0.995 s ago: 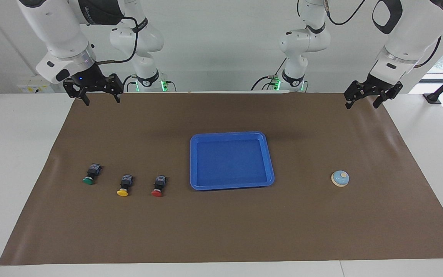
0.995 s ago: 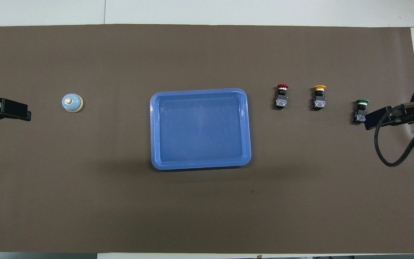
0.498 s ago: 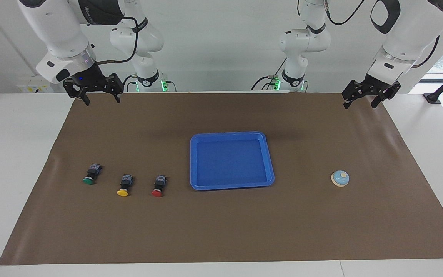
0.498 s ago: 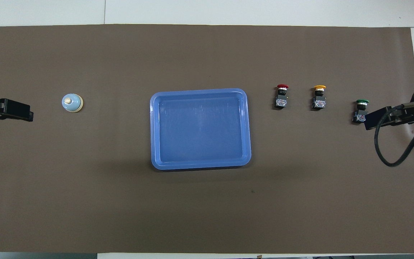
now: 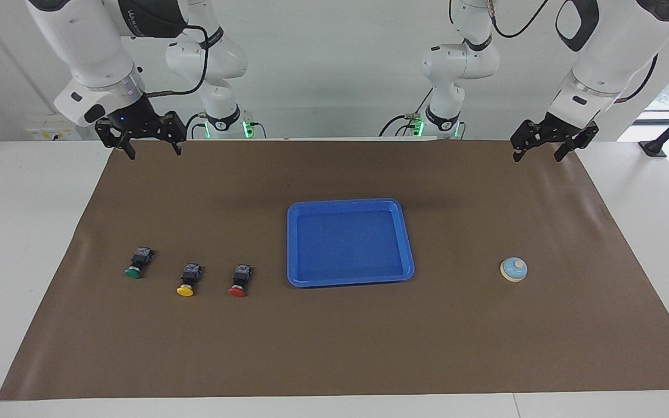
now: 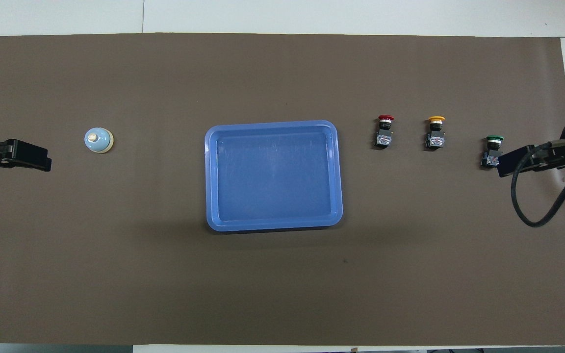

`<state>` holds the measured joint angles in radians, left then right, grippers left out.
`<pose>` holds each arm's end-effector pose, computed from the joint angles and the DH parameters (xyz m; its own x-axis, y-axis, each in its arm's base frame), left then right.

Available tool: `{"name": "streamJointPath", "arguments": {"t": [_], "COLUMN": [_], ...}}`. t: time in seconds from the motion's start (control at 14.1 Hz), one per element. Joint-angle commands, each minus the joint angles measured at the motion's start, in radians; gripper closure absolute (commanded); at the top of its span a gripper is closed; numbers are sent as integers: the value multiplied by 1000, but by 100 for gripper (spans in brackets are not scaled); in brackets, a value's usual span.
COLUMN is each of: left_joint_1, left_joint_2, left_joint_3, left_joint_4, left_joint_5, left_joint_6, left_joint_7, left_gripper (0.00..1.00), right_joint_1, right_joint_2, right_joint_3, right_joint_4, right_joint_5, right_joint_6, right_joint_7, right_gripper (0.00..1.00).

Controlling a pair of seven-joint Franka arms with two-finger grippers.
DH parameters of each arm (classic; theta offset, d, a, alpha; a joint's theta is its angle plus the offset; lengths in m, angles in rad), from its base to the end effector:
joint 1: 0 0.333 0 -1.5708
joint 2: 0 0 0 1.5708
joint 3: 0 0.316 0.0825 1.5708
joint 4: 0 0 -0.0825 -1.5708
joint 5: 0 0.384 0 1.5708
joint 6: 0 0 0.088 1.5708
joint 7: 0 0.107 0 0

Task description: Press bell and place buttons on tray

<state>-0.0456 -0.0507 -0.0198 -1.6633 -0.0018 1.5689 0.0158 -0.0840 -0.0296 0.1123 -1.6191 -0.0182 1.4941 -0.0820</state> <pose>0.5356 -0.0355 0.6084 0.9958 -0.0810 -0.0437 -0.0810 -0.9967 0.0015 0.5359 0.0140 0.6116 0.9894 0.1082 -0.0969 0.1100 -0.9938 0.0136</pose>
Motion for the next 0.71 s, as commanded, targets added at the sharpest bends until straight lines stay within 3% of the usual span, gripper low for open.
{"name": "streamJointPath", "arguments": {"t": [0.0, 0.64], "left_joint_1": [-5, 1], "left_joint_2": [9, 5], "left_joint_3": [17, 18], "left_joint_4": [20, 16], "left_joint_5": [-18, -23], "left_joint_6": [-29, -26], "left_joint_7": [-10, -28], "left_gripper": [0, 0], "right_joint_1": [-23, -23], "right_joint_2": [-6, -6], "right_joint_3": [17, 17], "right_joint_4": [1, 1], "right_joint_5": [15, 15], "right_joint_6": [-5, -3], "right_joint_7": [-16, -21], "right_gripper": [0, 0]}}
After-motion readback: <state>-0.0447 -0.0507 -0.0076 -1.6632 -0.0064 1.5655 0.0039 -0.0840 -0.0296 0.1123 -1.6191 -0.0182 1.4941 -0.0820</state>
